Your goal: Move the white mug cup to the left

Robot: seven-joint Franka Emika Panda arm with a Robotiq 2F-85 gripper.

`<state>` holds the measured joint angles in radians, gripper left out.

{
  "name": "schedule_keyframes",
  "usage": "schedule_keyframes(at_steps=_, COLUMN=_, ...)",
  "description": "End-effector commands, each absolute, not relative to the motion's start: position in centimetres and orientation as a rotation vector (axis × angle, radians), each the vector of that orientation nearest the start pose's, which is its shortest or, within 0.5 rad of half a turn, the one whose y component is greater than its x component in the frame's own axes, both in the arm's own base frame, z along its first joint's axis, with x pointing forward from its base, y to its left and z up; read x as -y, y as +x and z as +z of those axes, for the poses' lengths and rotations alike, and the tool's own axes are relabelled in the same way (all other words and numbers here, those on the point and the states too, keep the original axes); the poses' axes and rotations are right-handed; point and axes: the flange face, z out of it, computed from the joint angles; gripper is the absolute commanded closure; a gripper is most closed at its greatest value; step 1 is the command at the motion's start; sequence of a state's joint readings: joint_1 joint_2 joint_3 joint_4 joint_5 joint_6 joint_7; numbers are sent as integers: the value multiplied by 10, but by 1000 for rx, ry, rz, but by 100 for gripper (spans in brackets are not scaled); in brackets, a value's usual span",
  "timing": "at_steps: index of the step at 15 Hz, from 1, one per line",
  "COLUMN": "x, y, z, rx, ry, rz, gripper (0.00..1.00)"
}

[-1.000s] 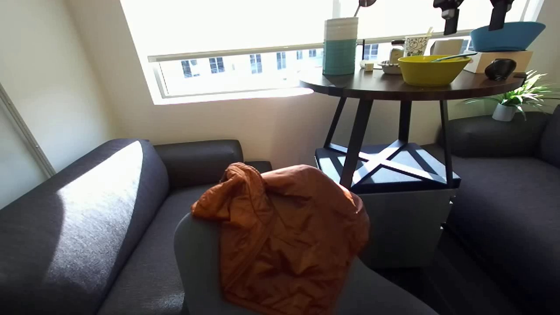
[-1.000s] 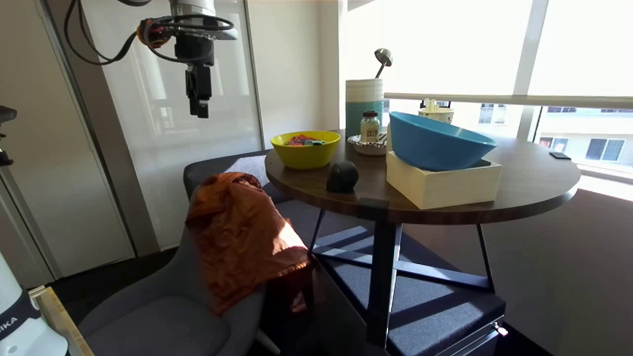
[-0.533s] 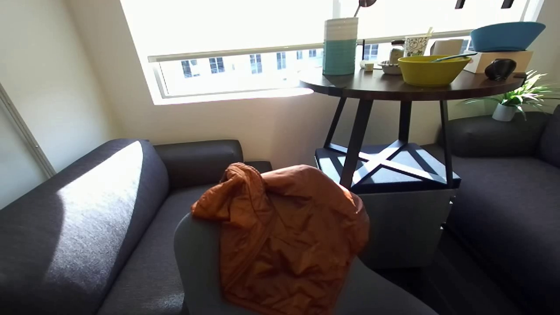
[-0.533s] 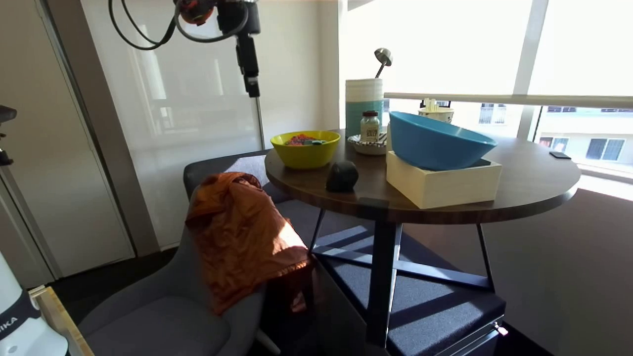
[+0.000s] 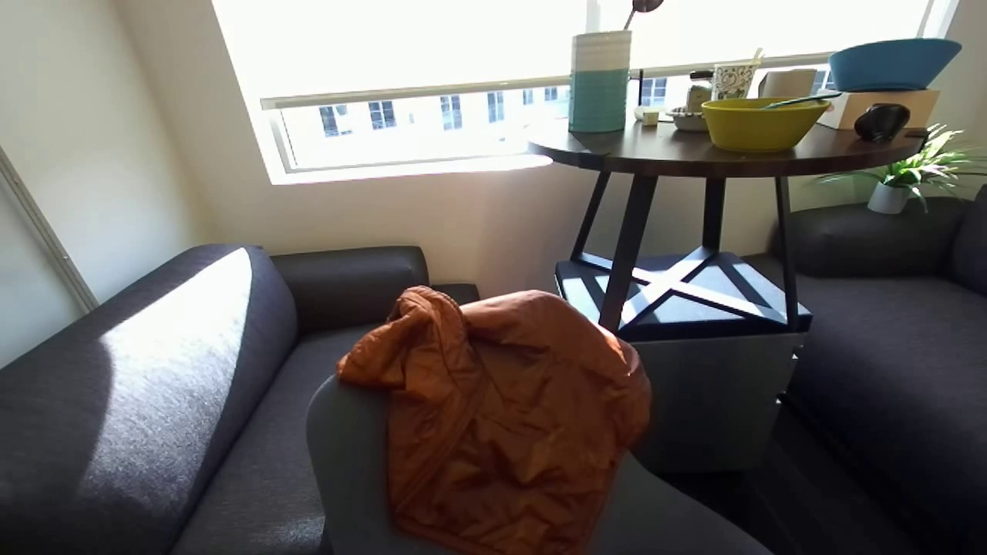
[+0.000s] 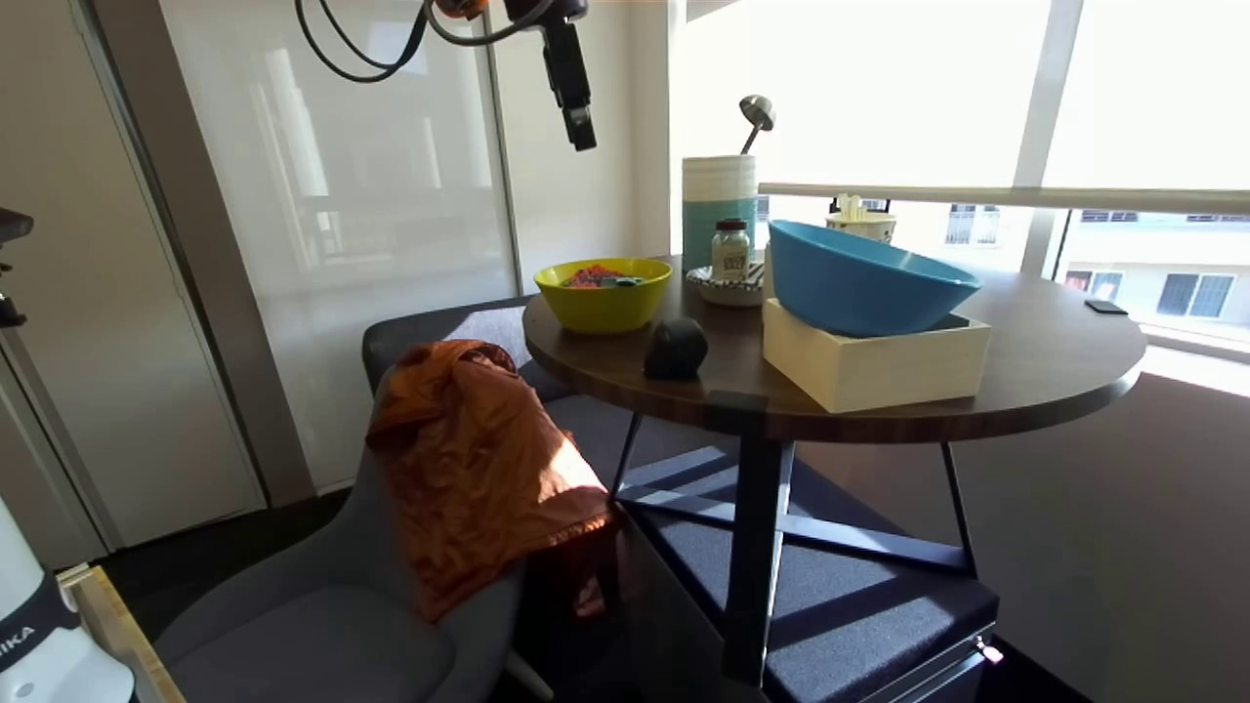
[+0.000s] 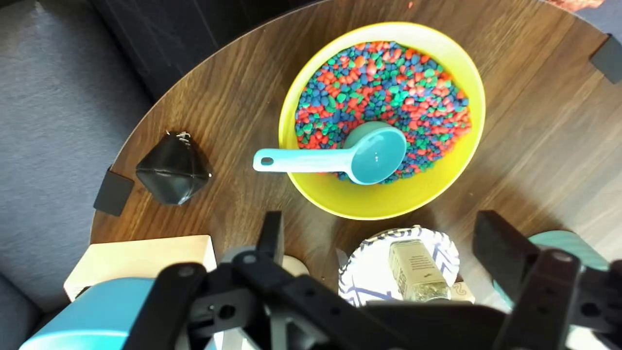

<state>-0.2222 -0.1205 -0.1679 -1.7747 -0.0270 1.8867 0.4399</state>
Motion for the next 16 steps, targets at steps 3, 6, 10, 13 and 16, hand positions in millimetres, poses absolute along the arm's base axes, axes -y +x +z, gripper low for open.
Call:
schedule_keyframes(at_steps=3, x=224, y=513, z=616, rx=-1312, ry=-2784, rz=-377, gripper=0)
schedule_keyframes(at_steps=6, x=257, y=551, z=600, rx=-1270, ry=-2839, rz=-627, gripper=0)
schedule_keyframes(at_steps=10, x=295, y=598, z=569, rx=-1184, ry=-2962, rz=-745, gripper=0)
schedule_keyframes(at_steps=13, x=319, y=626, z=555, rx=-1175, ry=-3030, rz=-775, gripper=0)
schedule_keyframes(at_steps=16, x=317, y=620, z=545, rx=-1195, ry=-3007, rz=-739, gripper=0)
